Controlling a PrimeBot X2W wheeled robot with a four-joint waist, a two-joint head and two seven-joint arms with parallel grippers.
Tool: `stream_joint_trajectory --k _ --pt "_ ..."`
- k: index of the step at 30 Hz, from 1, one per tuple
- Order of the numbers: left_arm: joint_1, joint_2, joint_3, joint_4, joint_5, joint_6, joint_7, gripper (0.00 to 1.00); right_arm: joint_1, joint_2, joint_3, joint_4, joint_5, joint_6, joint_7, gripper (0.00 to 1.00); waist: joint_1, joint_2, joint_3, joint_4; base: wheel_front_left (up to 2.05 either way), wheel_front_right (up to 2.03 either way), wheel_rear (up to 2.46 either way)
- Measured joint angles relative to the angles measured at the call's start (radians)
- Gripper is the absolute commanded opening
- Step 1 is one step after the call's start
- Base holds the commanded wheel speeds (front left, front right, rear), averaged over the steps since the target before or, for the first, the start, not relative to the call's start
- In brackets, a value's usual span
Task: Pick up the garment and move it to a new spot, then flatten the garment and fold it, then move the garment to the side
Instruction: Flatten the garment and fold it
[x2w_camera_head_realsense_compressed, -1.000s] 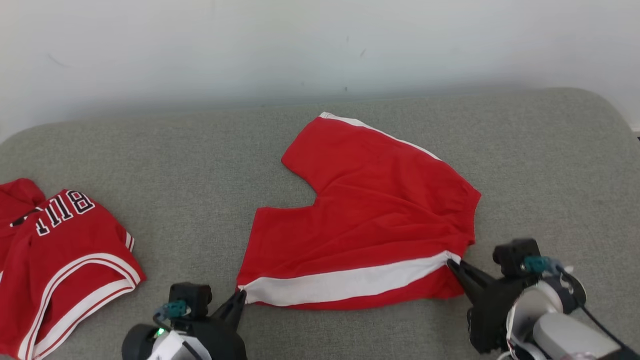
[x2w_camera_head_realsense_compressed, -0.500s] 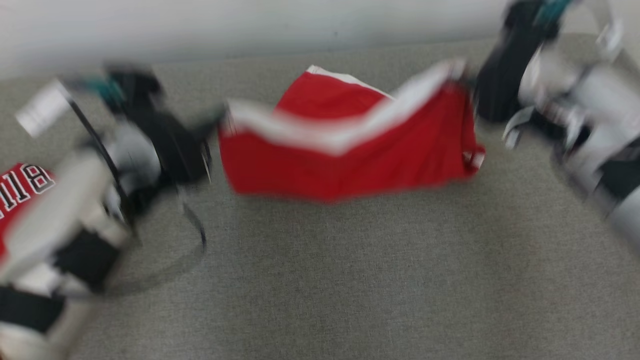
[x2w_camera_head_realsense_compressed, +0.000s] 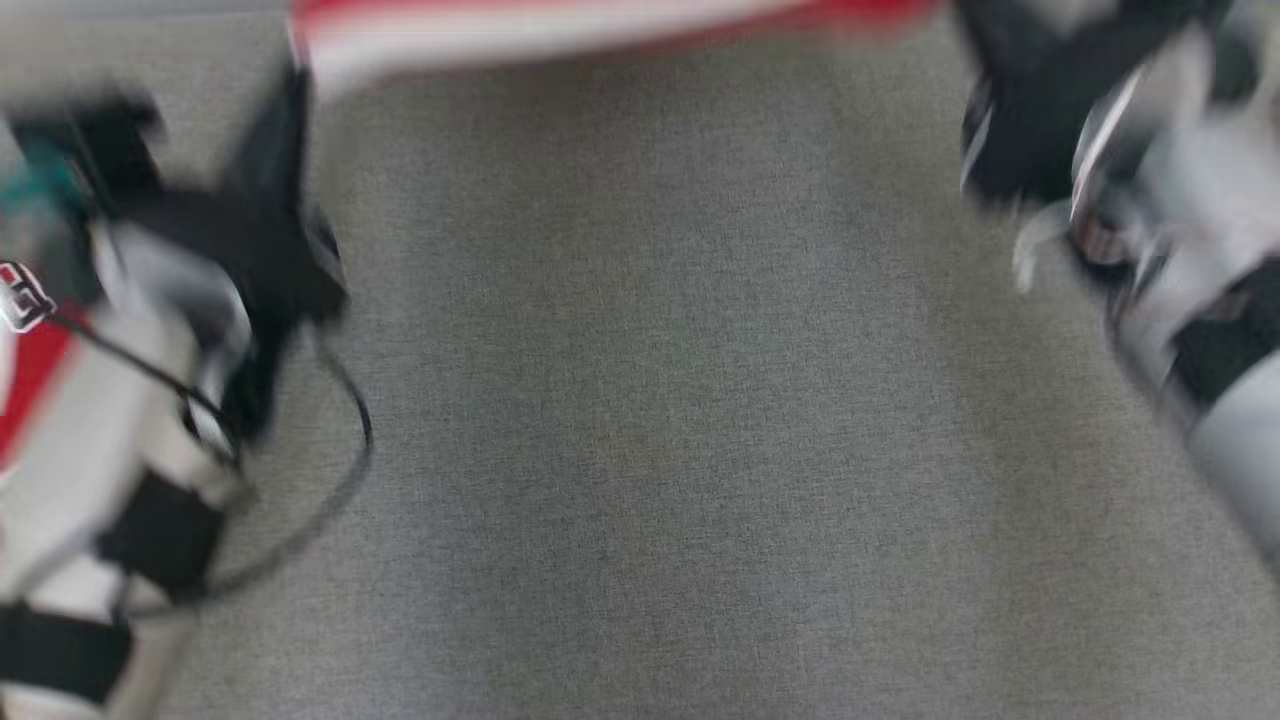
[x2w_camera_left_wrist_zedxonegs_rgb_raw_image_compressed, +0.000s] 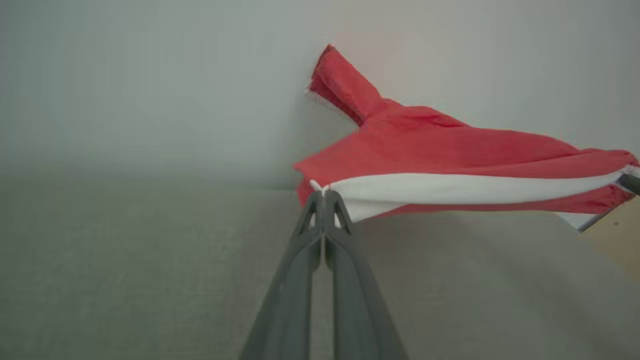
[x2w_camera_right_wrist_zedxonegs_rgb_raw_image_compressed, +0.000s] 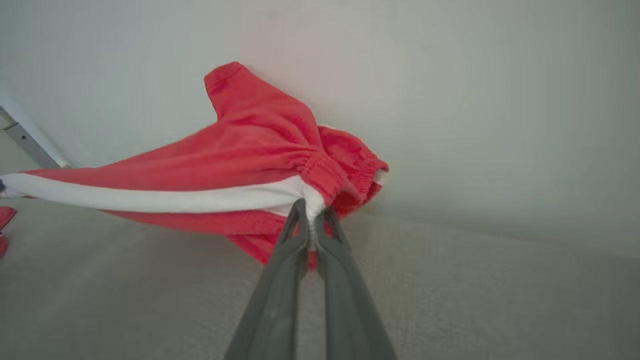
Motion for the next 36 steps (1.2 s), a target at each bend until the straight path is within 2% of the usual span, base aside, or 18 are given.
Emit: stream_joint_trajectory --k 3,9,15,26,36 --pt "0.132 -0.005 -0.054 0.029 0.001 -0.024 -0.011 0.0 0.144 -0.007 0.029 0.01 0.005 0.006 -0.055 0.0 -0.0003 -0.0001 -0.021 0.002 0.0 0.0 0.0" --pt "0.328 -0.01 -0.135 0.048 0.026 -0.034 -0.044 0.0 0.392 -0.016 0.072 0.025 0.024 0.006 -0.144 0.0 -0.0004 -0.0003 -0.087 0.002 0.0 0.0 0.0" --pt "0.395 0.001 -0.132 0.022 0.027 -0.024 -0.086 0.0 0.479 -0.029 0.109 0.016 0.024 0.011 -0.185 0.0 -0.0005 -0.0004 -0.15 -0.001 0.0 0.0 0.0" --pt "0.6 -0.024 -0.165 0.005 0.0 -0.013 -0.095 0.0 0.656 -0.091 0.161 -0.038 0.06 0.012 -0.196 0.0 -0.0006 -0.0005 -0.284 -0.005 0.0 0.0 0.0" --pt "0.693 -0.007 -0.195 -0.028 0.008 0.028 -0.09 0.0 0.799 -0.108 0.185 -0.073 0.09 0.012 -0.188 0.0 -0.0005 -0.0005 -0.361 0.011 0.0 0.0 0.0"
